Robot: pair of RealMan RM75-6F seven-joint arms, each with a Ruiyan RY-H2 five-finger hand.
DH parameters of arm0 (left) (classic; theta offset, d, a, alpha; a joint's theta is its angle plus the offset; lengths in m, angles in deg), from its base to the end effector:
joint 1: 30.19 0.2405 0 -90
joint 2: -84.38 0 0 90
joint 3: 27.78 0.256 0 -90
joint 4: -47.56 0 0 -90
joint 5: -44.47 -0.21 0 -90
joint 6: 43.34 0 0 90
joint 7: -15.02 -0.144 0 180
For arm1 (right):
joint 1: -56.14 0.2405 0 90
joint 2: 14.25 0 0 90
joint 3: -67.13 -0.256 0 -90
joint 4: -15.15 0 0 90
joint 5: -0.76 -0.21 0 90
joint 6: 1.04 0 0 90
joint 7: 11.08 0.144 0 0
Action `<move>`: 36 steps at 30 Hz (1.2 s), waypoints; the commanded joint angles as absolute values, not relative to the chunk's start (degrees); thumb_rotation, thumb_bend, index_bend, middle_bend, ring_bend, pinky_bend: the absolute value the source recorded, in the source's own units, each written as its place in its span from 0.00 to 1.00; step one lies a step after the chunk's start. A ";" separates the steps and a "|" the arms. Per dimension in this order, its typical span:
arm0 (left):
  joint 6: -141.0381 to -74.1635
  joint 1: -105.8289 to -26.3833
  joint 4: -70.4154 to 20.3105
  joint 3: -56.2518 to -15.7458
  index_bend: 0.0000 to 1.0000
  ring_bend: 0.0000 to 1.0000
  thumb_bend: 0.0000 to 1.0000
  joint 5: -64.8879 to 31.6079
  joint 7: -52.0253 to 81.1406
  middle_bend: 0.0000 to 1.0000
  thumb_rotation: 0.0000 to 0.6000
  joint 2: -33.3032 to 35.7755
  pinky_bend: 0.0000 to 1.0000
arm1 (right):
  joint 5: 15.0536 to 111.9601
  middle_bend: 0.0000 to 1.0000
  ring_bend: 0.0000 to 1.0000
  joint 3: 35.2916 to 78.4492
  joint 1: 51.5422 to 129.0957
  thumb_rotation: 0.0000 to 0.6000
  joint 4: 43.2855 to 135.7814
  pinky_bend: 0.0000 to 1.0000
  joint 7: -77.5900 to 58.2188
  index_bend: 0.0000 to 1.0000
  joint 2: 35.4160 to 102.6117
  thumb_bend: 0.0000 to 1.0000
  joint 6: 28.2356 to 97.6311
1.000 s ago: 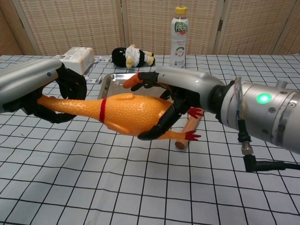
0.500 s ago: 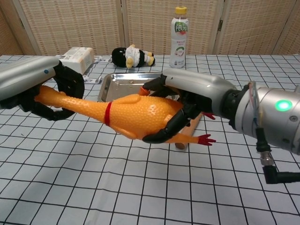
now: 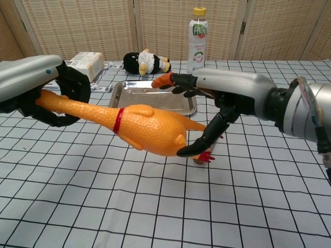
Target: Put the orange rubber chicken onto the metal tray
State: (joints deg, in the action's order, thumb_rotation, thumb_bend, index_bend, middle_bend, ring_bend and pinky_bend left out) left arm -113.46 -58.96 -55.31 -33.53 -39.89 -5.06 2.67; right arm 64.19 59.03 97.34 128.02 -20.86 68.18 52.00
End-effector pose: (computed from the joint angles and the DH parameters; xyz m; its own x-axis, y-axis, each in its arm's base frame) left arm -0.1368 0.2573 0.0328 0.3367 0.1079 0.9354 0.8426 -0.4779 -0.2481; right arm -0.0734 -0.2545 -0.0082 0.1012 -0.5810 0.8076 -0.9105 -0.3813 -0.1602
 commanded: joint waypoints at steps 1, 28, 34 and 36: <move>-113.36 -59.10 -55.71 -33.55 0.85 0.46 0.69 -39.90 -5.27 0.66 1.00 2.66 0.44 | 63.48 0.00 0.00 59.12 97.61 1.00 127.29 0.00 -20.92 0.00 69.23 0.09 51.86; -112.85 -59.83 -56.96 -34.49 0.85 0.46 0.70 -37.99 -5.21 0.66 1.00 3.71 0.44 | 63.22 0.77 0.86 58.93 96.08 1.00 126.43 1.00 -20.79 0.97 73.09 0.40 56.96; -113.18 -60.02 -56.97 -34.99 0.85 0.46 0.70 -37.86 -5.48 0.66 1.00 4.22 0.44 | 64.32 0.00 0.00 59.60 97.54 1.00 127.10 0.05 -17.60 0.00 67.22 0.18 50.00; -113.07 -60.09 -57.13 -35.38 0.85 0.46 0.70 -37.30 -5.01 0.66 1.00 4.66 0.44 | 67.33 0.00 0.00 59.64 96.54 1.00 127.02 0.00 -16.13 0.00 66.78 0.13 51.48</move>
State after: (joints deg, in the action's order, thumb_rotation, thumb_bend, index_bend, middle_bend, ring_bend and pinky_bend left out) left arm -113.08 -60.06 -57.06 -35.26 -37.40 -5.11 4.53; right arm 64.00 59.50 96.92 126.87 -18.71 68.61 50.67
